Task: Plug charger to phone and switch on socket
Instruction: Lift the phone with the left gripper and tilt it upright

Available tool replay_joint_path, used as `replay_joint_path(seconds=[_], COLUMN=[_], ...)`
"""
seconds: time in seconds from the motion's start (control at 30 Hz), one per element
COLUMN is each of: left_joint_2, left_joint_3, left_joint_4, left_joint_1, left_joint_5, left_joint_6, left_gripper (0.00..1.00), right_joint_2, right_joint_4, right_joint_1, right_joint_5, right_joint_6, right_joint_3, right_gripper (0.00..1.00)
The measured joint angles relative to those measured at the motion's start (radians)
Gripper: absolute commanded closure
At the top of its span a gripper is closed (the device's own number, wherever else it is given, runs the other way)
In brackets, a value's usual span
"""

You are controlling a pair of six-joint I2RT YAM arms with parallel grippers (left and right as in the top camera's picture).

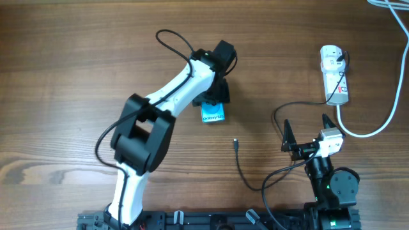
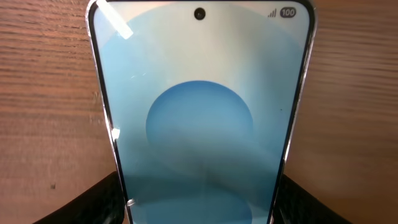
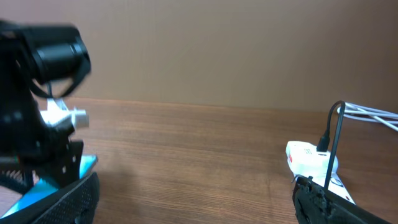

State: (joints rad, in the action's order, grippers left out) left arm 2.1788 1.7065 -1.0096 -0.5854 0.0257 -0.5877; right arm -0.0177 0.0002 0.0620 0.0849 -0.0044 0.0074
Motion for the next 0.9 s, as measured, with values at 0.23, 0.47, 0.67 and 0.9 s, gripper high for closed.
replay_joint_path(seconds=[0.23,0.47,0.67,0.9], left_joint_2=[-0.124,-0.177,-0.182,-0.182], left_joint_3=[0.000,0.000,0.000,0.000], left_joint_4=[0.000,0.000,0.000,0.001], left_joint_1=[0.031,0.071,0.099,0.138], left_joint_5=[0.153,0.386,0.589,0.809], left_joint_6=[0.000,0.000,0.000,0.000], left_gripper=[0.34,0.33,0.33,0.34], right_joint_2=[0.000,0.000,0.000,0.000], right_joint_4=[0.000,0.000,0.000,0.000], right_joint_1=[0.000,0.000,0.000,0.000], right_joint_5=[0.000,0.000,0.000,0.000], right_joint_6=[0.000,0.000,0.000,0.000], right_joint_3=[0.000,0.000,0.000,0.000], right_gripper=[0.00,0.00,0.00,0.00])
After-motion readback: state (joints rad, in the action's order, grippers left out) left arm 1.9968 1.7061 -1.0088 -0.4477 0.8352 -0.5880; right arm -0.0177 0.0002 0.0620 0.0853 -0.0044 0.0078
